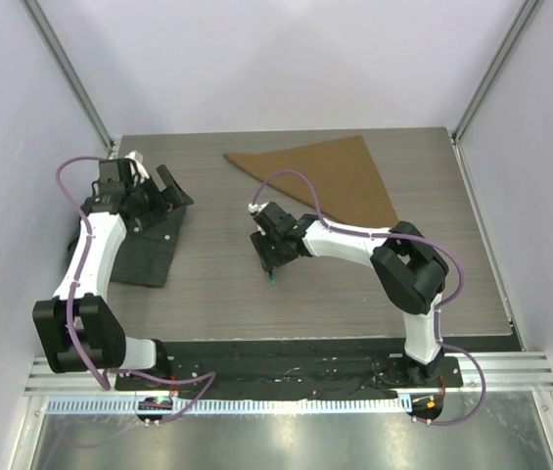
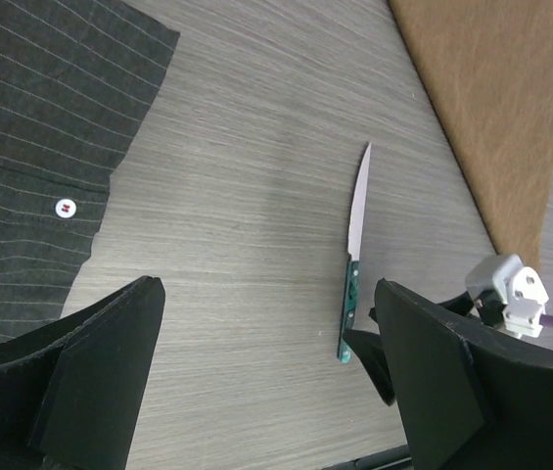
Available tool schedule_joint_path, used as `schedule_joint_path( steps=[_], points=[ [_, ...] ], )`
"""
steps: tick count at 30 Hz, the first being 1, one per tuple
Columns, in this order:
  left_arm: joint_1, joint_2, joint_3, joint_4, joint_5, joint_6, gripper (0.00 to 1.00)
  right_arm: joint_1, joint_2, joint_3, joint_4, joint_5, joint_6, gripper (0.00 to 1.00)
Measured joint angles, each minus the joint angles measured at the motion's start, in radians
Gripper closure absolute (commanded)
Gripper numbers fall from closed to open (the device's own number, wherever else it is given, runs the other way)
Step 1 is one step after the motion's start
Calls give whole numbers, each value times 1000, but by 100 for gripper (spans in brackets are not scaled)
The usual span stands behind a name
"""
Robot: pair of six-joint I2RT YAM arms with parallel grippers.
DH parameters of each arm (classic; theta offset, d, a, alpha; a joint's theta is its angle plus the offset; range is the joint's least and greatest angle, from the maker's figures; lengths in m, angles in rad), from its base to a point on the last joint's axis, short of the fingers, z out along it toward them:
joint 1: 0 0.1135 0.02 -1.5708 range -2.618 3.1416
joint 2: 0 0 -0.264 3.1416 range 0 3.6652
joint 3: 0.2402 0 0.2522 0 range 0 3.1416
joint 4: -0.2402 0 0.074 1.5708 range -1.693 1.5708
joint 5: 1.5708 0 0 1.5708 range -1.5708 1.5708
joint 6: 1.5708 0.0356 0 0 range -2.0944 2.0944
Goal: Fold the napkin, place the utensils inside, and roll it up
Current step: Grab a utensil with the right arm
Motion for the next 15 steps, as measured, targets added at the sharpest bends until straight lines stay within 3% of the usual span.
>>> schedule_joint_path(
  steps=[15],
  points=[
    [21,1,-27,11,50,0,6,33,95,107,-82,59,-30,55]
  ],
)
